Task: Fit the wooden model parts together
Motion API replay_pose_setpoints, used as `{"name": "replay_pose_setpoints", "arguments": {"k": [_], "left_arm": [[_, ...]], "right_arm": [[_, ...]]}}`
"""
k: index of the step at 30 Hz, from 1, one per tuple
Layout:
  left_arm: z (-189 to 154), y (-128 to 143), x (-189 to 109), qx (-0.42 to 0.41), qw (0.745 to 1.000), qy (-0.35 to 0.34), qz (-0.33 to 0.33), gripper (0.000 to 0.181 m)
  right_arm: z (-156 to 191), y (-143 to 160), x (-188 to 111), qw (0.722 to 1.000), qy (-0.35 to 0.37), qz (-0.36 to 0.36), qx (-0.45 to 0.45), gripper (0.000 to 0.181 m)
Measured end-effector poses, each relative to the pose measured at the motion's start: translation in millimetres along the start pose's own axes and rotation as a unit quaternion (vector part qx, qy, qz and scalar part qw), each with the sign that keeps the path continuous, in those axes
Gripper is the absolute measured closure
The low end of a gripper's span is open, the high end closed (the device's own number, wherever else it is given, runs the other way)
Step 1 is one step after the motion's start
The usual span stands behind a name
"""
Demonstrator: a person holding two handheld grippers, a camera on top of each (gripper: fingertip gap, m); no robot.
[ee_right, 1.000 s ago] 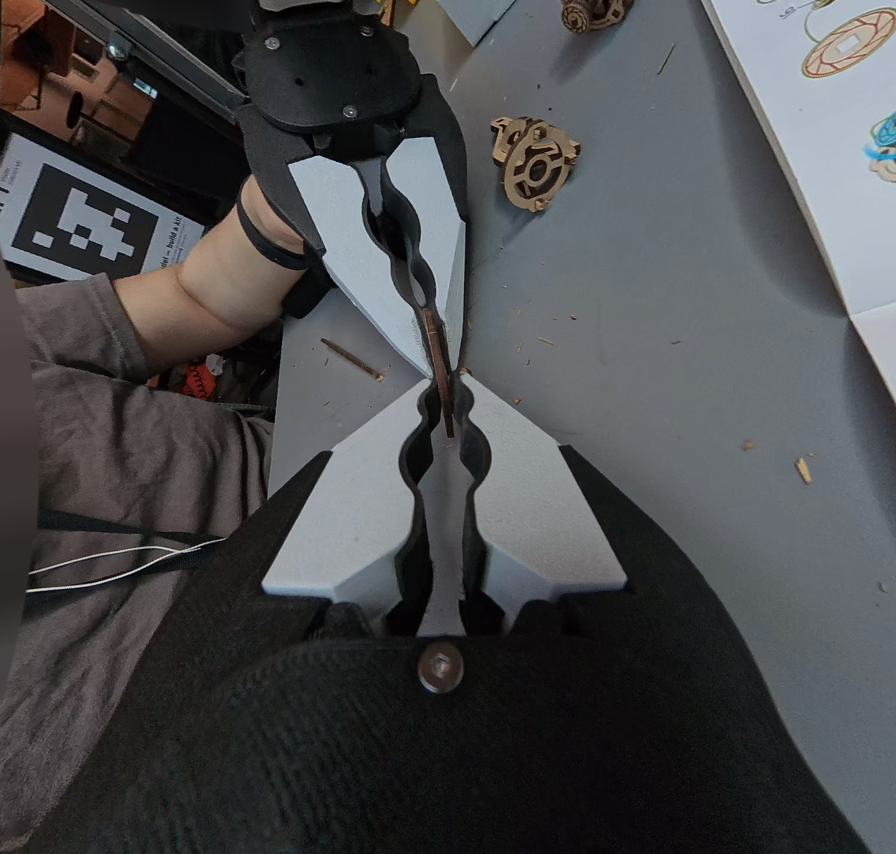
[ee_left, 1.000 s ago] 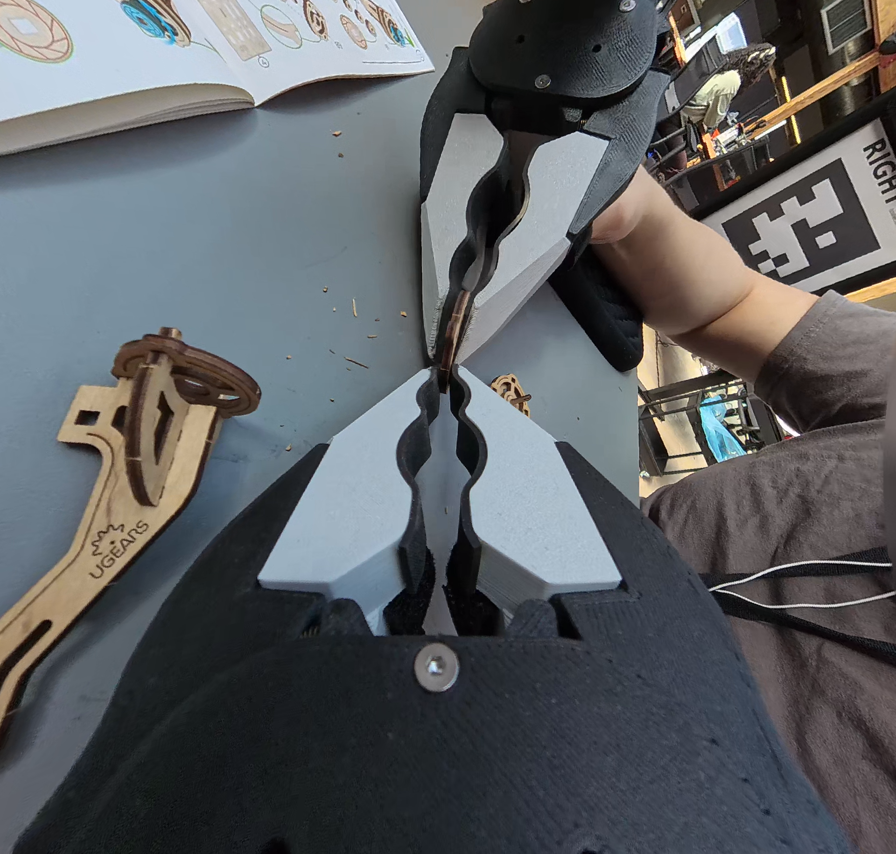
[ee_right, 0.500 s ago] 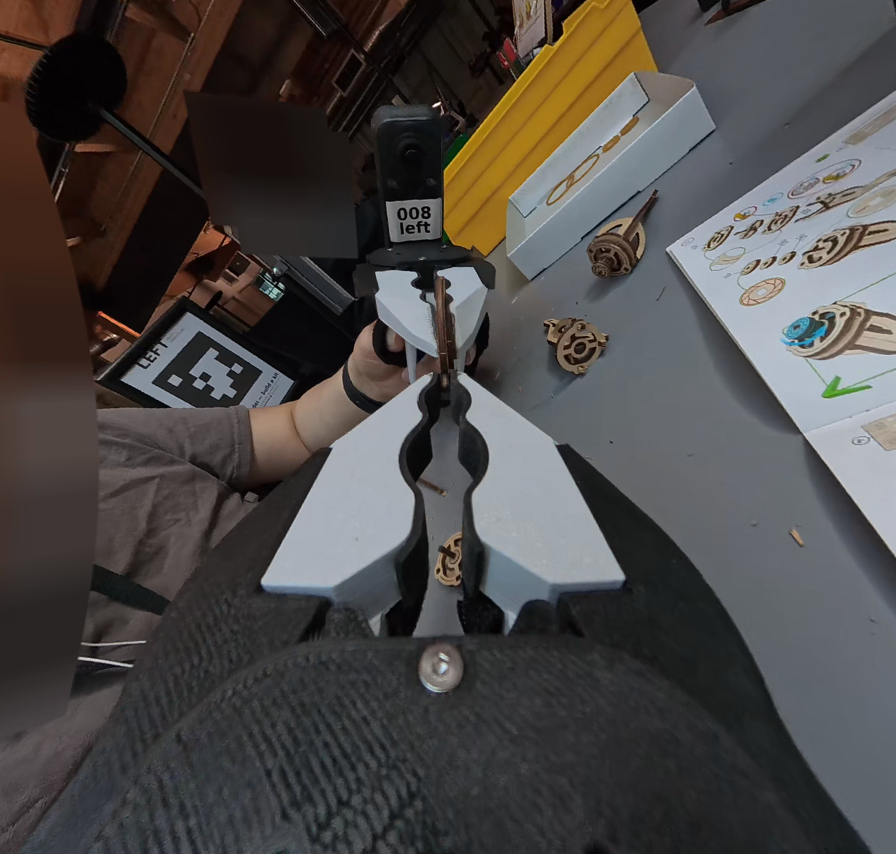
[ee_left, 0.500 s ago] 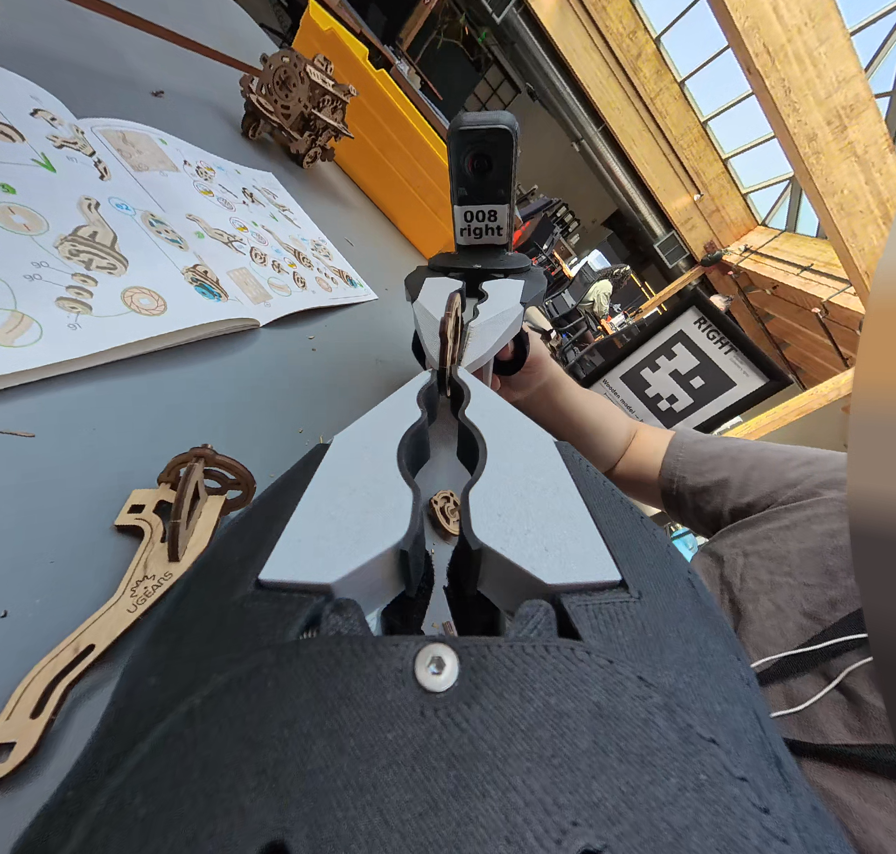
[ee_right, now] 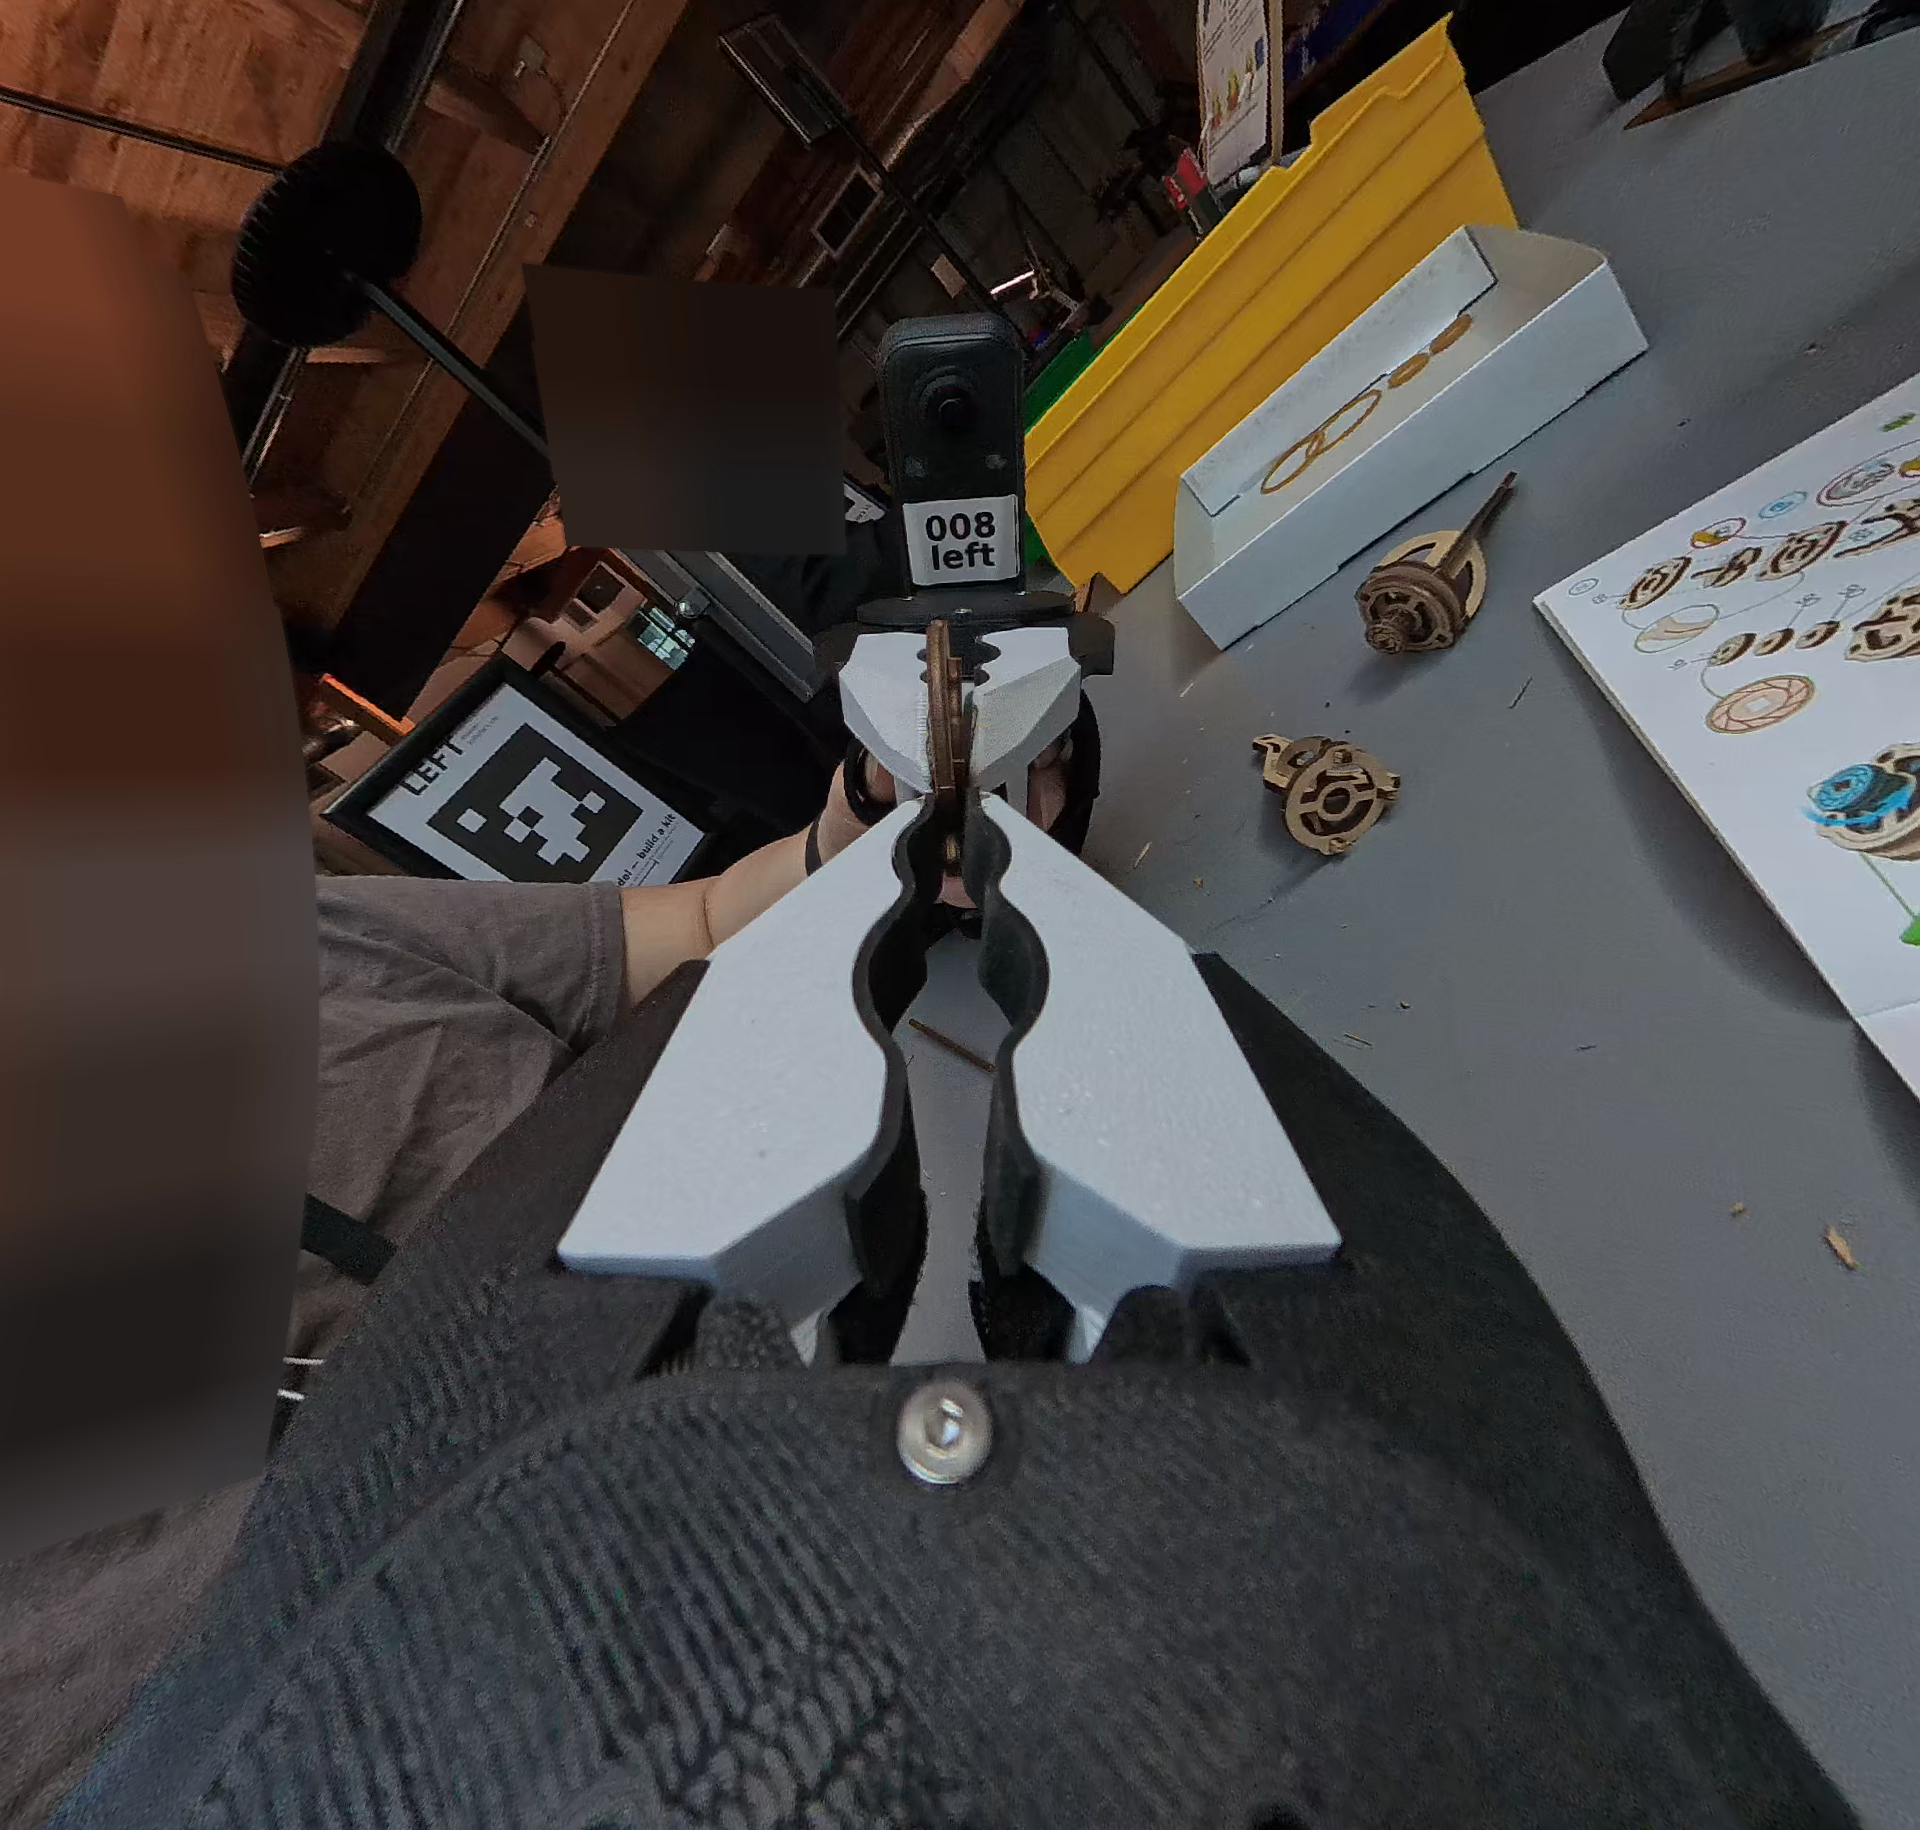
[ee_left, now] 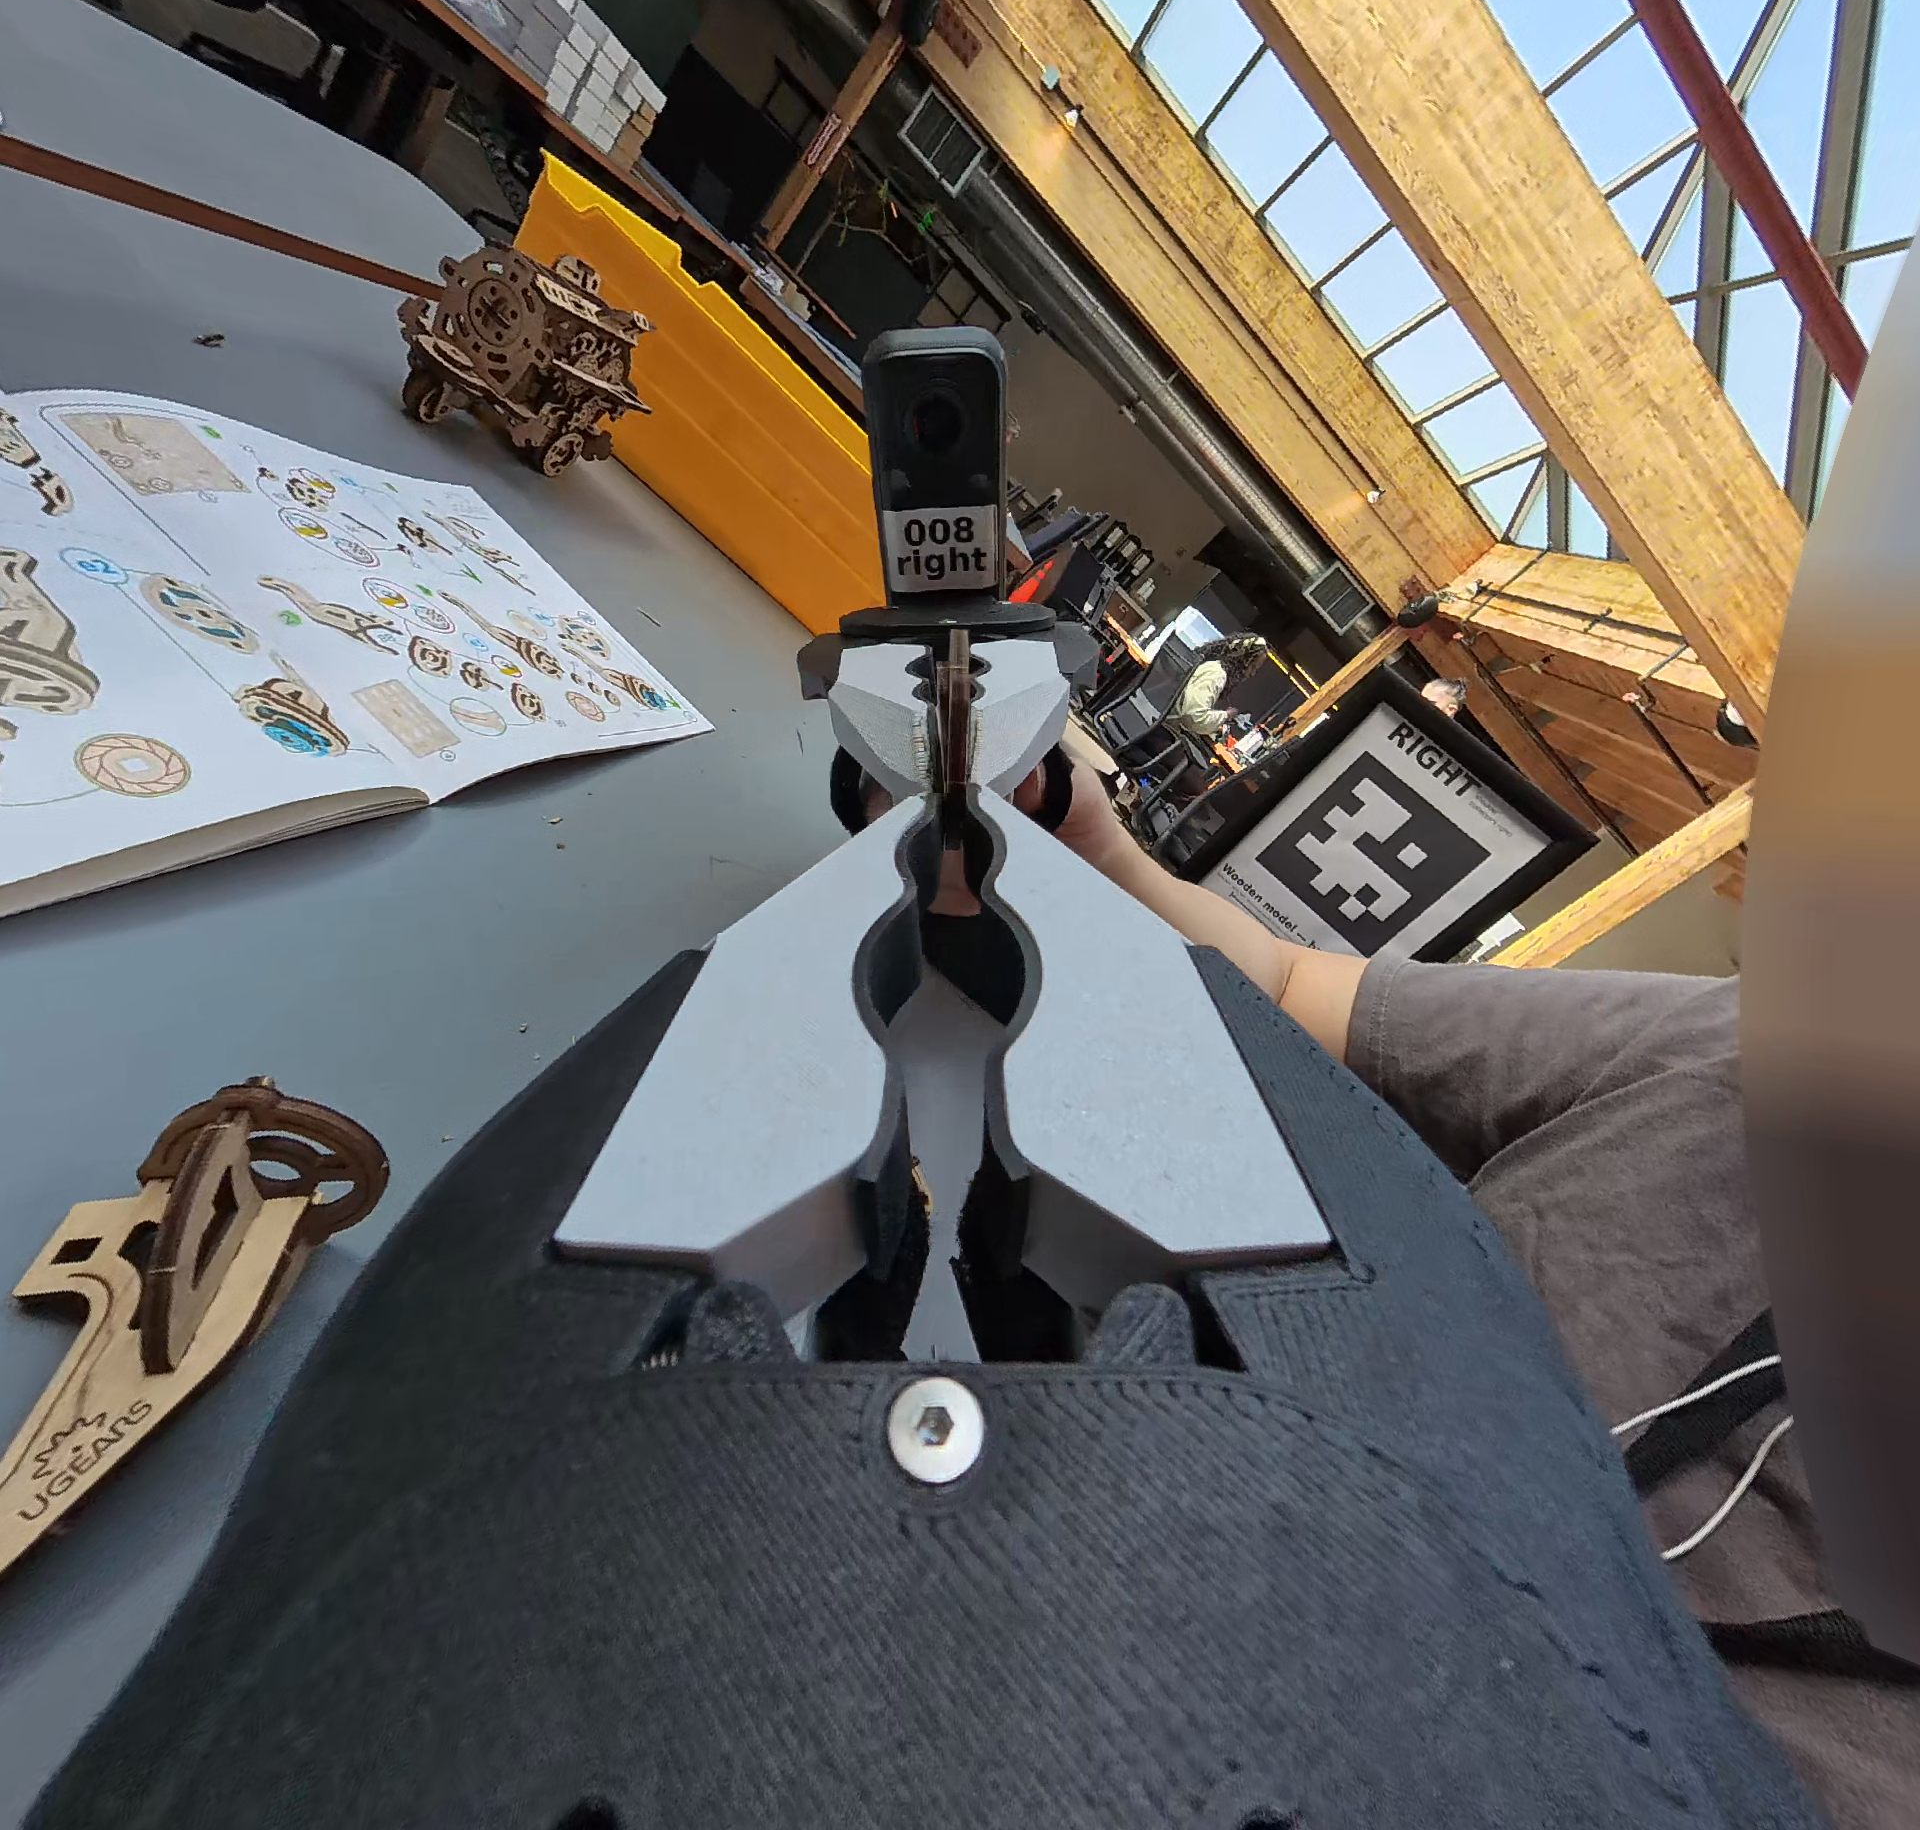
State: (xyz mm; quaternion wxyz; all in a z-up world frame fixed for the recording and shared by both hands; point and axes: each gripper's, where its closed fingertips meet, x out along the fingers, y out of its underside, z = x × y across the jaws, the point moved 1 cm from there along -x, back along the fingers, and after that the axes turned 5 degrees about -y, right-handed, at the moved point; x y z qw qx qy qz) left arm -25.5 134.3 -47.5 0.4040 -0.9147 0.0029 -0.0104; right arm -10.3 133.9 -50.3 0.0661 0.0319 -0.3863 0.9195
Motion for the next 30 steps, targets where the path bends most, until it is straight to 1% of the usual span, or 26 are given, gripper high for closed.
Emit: {"name": "replay_pose_setpoints", "arguments": {"k": [2,4,7,11,15,17,19,22,24,28,30], "left_arm": [[0,1,1,-0.001,1.000,0.000,0.003,0.178],[-1,2,0,-0.004,1.000,0.007,0.006,0.180],[-1,2,0,0.008,1.000,0.000,0.009,0.181],[-1,2,0,0.026,1.000,-0.011,0.009,0.181],[-2,4,1,0.022,1.000,-0.005,0.013,0.181],[-4,2,1,0.019,1.000,0.003,0.008,0.176],[-4,-2,-2,0.010,1.000,0.005,-0.001,0.162],[1,2,-3,0.006,1.000,-0.003,0.021,0.165],[1,6,-2,-0.005,0.999,0.006,0.034,0.166],[1,13,0,-0.018,0.998,0.012,0.057,0.177],[2,15,0,-0.016,0.998,0.008,0.065,0.179]], "right_arm": [[-3,1,-1,1.000,0.001,0.003,-0.002,0.180],[1,2,-1,1.000,-0.007,0.012,-0.016,0.180],[0,2,0,0.999,0.000,0.013,-0.035,0.180],[2,-2,-2,1.000,-0.022,-0.010,-0.013,0.180],[2,1,-3,1.000,-0.018,0.007,-0.020,0.180],[1,6,-4,0.999,-0.016,0.034,-0.019,0.180],[-3,12,-6,0.998,-0.001,0.059,-0.022,0.180],[-1,16,-6,0.997,-0.006,0.079,-0.023,0.180],[-4,22,-5,0.995,-0.002,0.095,-0.019,0.180],[-5,28,-3,0.993,-0.003,0.113,-0.020,0.180],[-5,30,-3,0.993,-0.001,0.117,-0.026,0.180]]}}
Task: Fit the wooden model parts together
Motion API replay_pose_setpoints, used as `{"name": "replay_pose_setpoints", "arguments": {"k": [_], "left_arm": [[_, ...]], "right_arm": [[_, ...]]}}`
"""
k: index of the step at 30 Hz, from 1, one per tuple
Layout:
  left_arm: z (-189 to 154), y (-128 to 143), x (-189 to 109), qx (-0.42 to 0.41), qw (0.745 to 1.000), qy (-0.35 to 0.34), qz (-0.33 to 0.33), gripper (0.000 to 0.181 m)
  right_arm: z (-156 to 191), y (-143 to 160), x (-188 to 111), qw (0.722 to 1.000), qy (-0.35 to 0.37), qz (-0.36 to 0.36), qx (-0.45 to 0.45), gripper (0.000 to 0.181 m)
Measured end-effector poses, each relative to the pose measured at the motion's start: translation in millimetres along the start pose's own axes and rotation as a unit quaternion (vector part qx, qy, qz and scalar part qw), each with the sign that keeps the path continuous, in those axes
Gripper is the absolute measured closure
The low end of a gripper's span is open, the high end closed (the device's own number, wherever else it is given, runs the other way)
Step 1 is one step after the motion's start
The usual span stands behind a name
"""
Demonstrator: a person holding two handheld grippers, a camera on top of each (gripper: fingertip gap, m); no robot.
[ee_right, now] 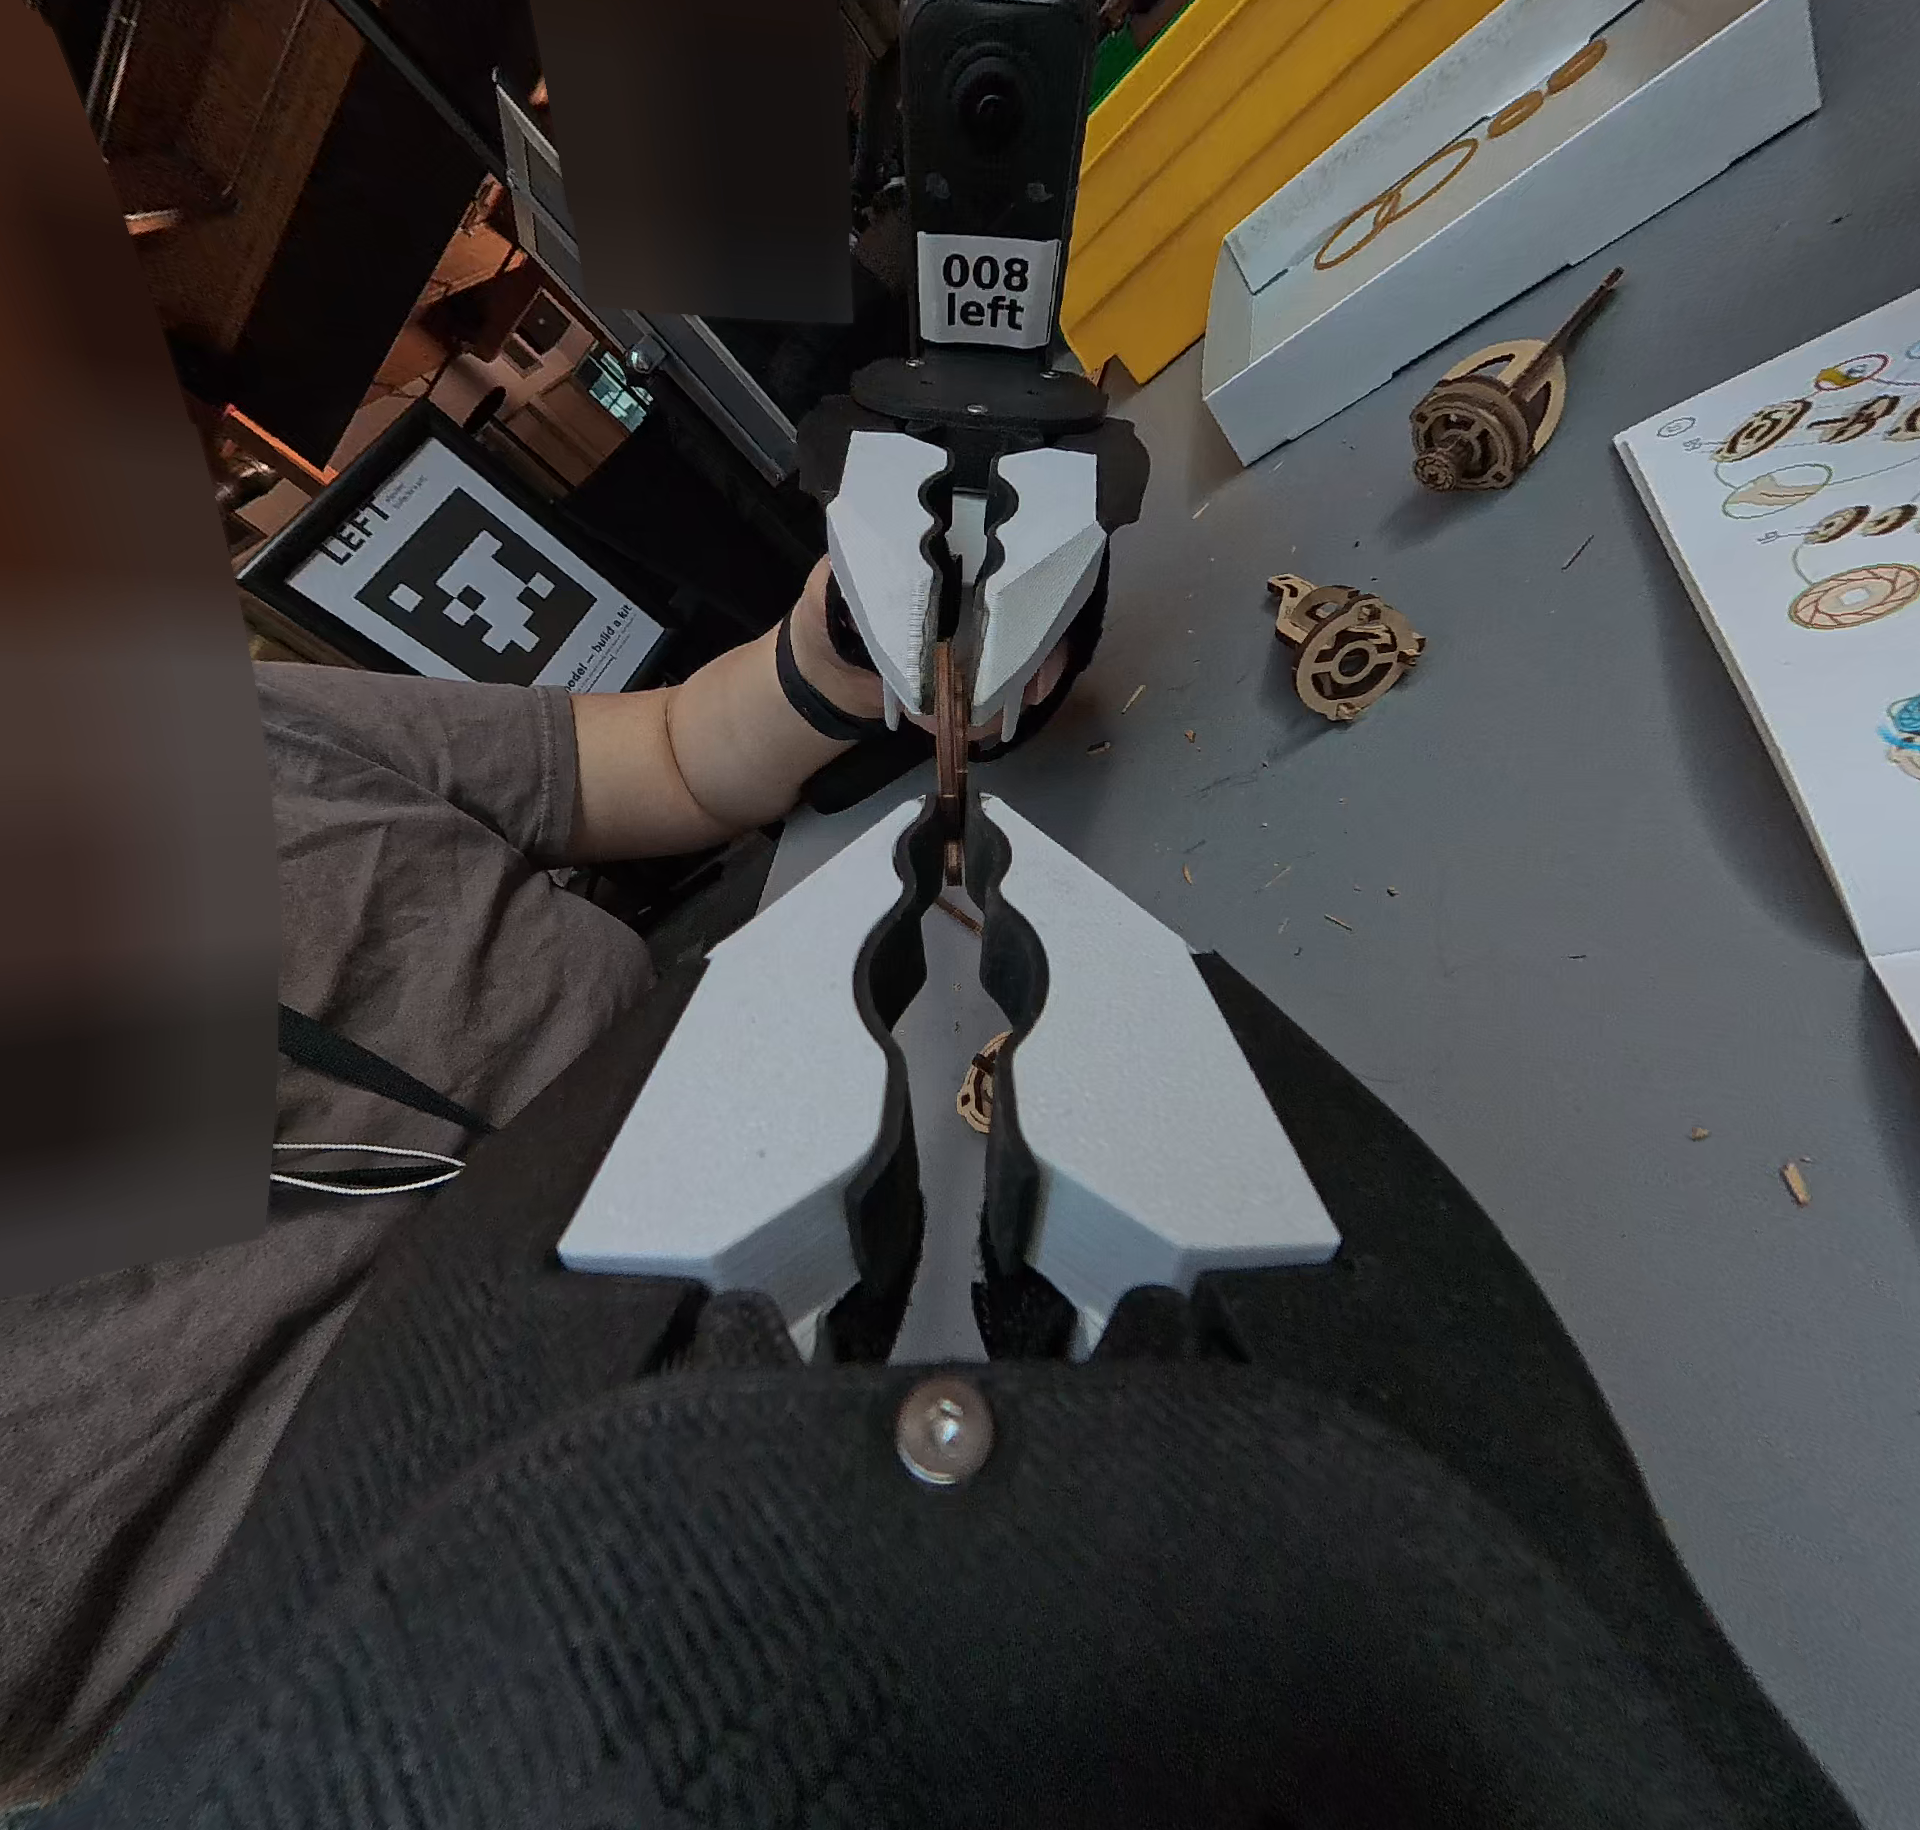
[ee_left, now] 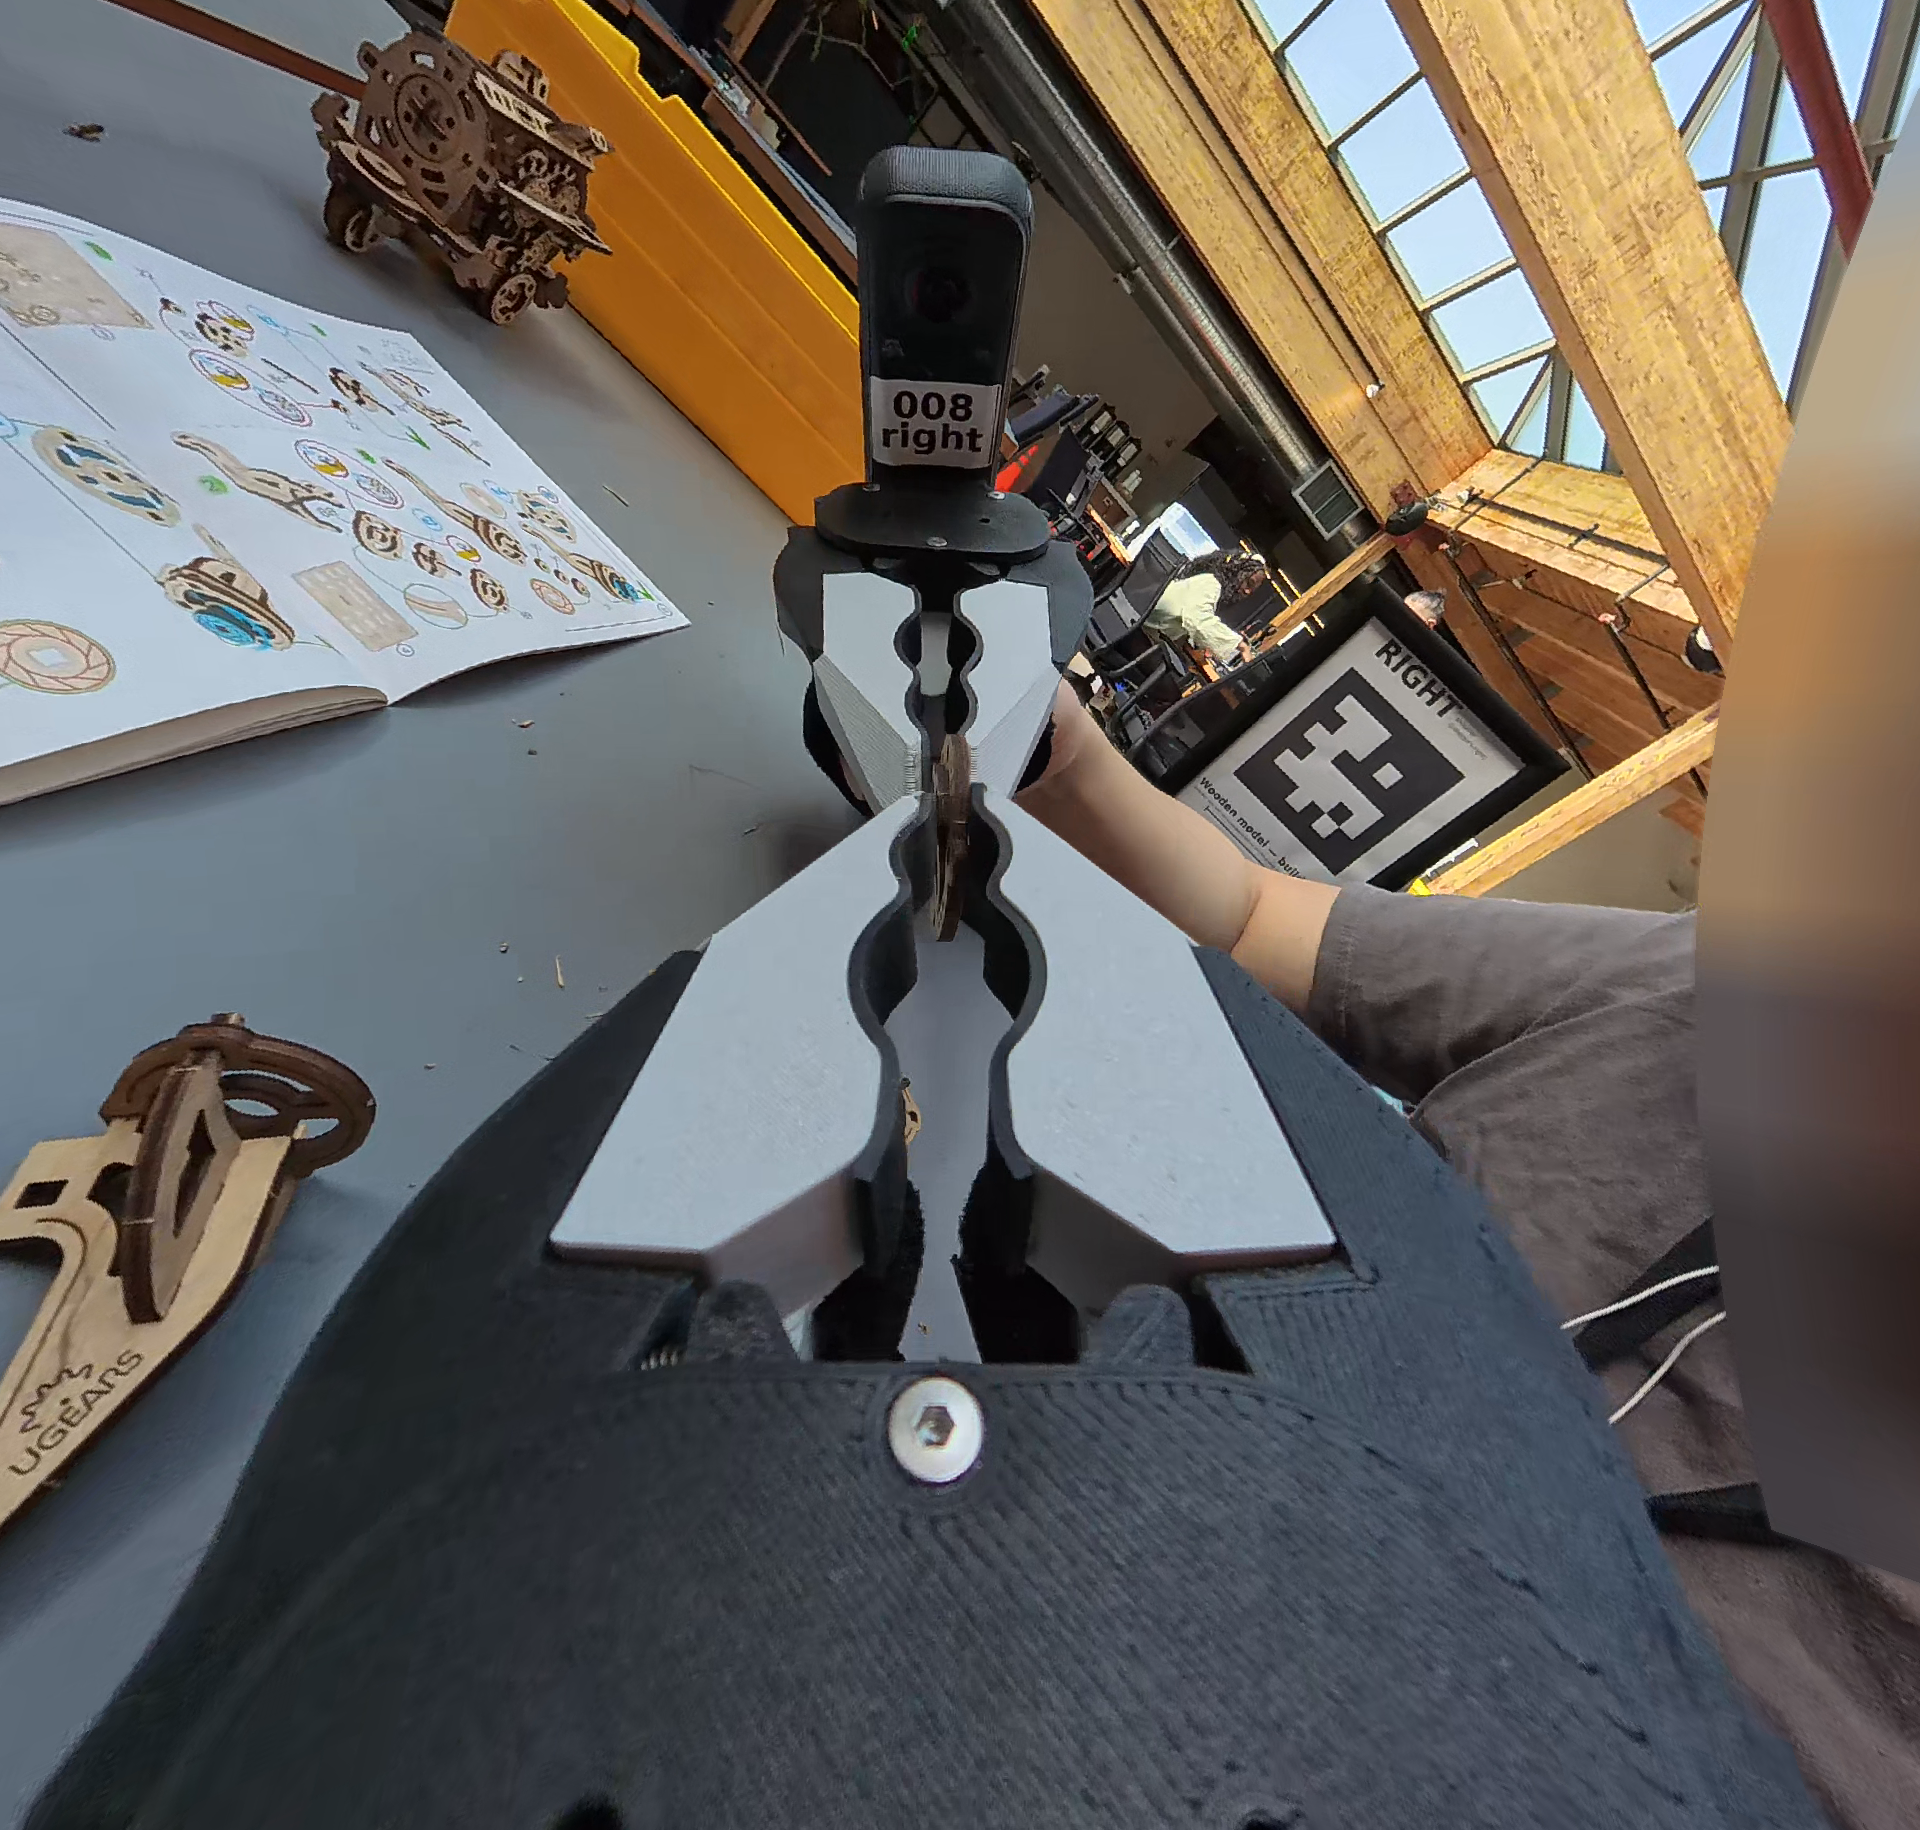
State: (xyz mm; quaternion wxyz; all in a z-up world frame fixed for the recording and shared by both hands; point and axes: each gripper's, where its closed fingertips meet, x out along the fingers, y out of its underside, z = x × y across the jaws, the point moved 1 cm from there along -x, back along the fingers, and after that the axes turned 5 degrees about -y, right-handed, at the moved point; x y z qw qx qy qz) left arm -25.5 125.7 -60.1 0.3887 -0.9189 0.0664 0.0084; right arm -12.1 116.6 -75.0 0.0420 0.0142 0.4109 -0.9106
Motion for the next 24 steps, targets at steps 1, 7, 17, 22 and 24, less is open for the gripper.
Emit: {"name": "replay_pose_setpoints", "arguments": {"k": [1,7,17,22,24], "left_arm": [[0,1,0,0.004,1.000,-0.001,0.004,0.179],[-1,3,0,-0.004,1.000,0.002,0.009,0.181],[3,-22,-10,-0.014,0.996,-0.015,-0.090,0.181],[5,-30,-16,-0.013,0.992,-0.029,-0.122,0.181],[4,-30,-14,-0.012,0.992,-0.027,-0.124,0.181]], "right_arm": [[1,1,0,1.000,-0.004,0.003,0.000,0.180],[2,2,1,0.999,-0.030,-0.003,0.028,0.180],[0,-16,-3,0.995,-0.036,-0.080,0.054,0.161],[2,-25,0,0.994,-0.015,-0.103,0.022,0.163],[3,-27,0,0.993,-0.018,-0.110,0.027,0.163]]}}
